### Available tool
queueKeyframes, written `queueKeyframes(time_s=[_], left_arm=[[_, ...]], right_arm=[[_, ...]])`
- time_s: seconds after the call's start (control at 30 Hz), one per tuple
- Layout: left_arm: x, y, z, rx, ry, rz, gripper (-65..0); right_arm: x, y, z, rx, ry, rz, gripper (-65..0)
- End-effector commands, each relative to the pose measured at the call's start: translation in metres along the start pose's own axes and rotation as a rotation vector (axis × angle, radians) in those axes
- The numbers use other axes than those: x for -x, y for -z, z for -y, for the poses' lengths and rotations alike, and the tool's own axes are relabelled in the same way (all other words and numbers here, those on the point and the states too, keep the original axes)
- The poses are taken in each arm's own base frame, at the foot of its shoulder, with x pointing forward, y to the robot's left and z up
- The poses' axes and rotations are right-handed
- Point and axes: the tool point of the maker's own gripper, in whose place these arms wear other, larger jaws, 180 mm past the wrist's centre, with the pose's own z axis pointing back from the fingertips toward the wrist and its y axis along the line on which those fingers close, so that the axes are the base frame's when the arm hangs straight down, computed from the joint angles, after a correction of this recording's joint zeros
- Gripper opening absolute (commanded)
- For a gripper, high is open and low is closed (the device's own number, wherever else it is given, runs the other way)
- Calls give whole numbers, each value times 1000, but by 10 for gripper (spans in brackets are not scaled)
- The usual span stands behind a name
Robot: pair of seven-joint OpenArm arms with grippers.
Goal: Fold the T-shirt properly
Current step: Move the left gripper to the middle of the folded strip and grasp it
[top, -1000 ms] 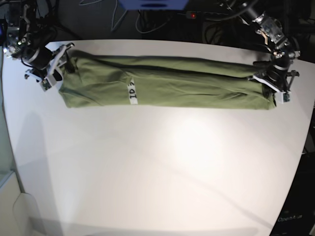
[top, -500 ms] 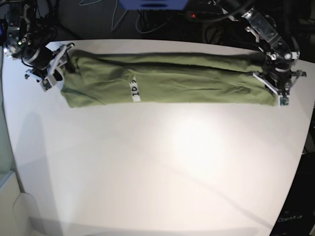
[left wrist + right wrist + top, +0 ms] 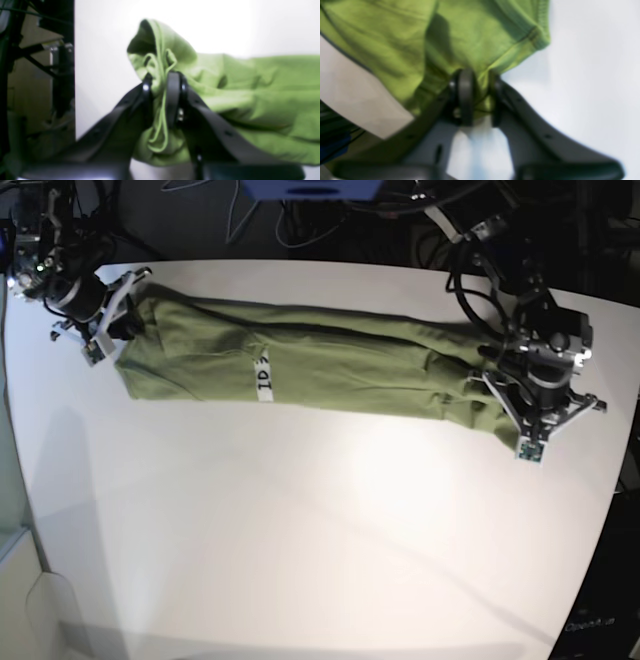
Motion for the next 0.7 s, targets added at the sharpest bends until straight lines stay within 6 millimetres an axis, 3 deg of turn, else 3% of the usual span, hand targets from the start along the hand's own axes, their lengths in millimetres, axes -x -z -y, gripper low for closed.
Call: queueKeyframes(time_s=[0.0,0.07,0.23,0.43,0.53,0.67], left_arm=[[-16,-4,-4,-13,2,53,-624],[-18,-4,1,-3,12,58,-624],[-19,-7,-8,-46,41,46,-624],[-41,-16,3,-56,136,86,-624],[-55,-19,14,-58,207,106,-624],[-63,-26,49,-14,332,124,-624]], right_arm=[[-12,-2,8,9,-10,35,-612],[-3,1,11,9,11,19,-647],[7,8,18,14,47,-6,-640],[4,8,19,13,50,21,-638],[4,8,19,13,50,21,-638],[3,9,19,13,50,23,-640]])
